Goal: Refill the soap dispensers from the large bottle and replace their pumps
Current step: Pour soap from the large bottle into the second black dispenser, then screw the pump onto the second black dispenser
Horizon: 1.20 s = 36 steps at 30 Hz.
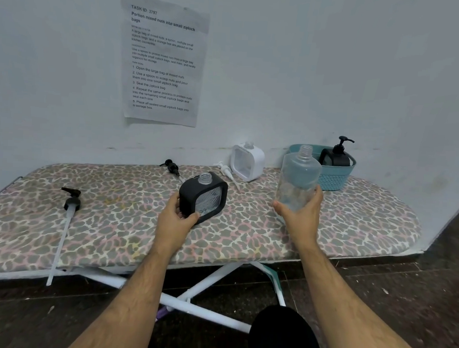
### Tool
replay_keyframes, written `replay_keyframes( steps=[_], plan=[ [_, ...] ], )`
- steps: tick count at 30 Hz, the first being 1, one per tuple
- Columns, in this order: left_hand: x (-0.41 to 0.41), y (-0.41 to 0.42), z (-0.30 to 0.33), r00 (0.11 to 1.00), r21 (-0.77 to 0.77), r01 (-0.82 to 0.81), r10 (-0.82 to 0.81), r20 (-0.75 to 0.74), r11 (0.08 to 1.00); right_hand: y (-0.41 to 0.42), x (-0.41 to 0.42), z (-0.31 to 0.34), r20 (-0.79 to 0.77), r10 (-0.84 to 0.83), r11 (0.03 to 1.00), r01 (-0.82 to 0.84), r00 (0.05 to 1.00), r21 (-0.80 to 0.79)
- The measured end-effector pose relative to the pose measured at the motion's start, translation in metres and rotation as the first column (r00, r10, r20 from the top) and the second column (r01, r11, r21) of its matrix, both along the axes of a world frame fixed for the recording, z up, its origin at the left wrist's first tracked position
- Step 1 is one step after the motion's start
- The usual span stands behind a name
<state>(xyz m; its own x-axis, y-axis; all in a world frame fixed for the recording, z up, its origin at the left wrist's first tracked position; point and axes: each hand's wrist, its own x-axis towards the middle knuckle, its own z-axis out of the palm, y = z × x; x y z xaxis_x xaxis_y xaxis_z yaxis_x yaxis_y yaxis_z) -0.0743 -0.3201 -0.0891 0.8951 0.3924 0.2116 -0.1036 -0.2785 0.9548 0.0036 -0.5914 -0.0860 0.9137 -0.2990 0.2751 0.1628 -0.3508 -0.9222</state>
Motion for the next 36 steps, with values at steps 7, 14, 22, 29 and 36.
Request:
replay_keyframes(
  steps=[7,14,22,29,36],
  plan=[
    [-0.001,-0.001,0.001,1.0,-0.006,0.003,-0.003,0.001,1.0,0.024,-0.032,0.003,0.275,-0.236,0.923,0.303,0.932,-0.236],
    [-0.003,-0.002,0.004,0.998,0.098,-0.054,0.049,0.047,0.994,0.06,-0.049,0.003,0.351,-0.042,0.935,0.161,0.935,-0.317],
    [-0.005,-0.002,0.007,0.994,-0.05,-0.111,0.111,0.014,0.993,0.096,-0.045,0.014,0.153,0.333,0.931,-0.299,0.93,-0.21],
    [-0.002,-0.001,0.004,0.994,-0.061,-0.101,0.103,0.04,0.993,0.127,-0.017,0.021,-0.085,0.498,0.838,-0.454,0.863,0.301],
    [0.001,0.001,0.002,0.996,-0.086,-0.079,0.083,0.041,0.993,0.149,-0.009,0.017,-0.085,0.521,0.831,-0.482,0.849,0.277]
  ],
)
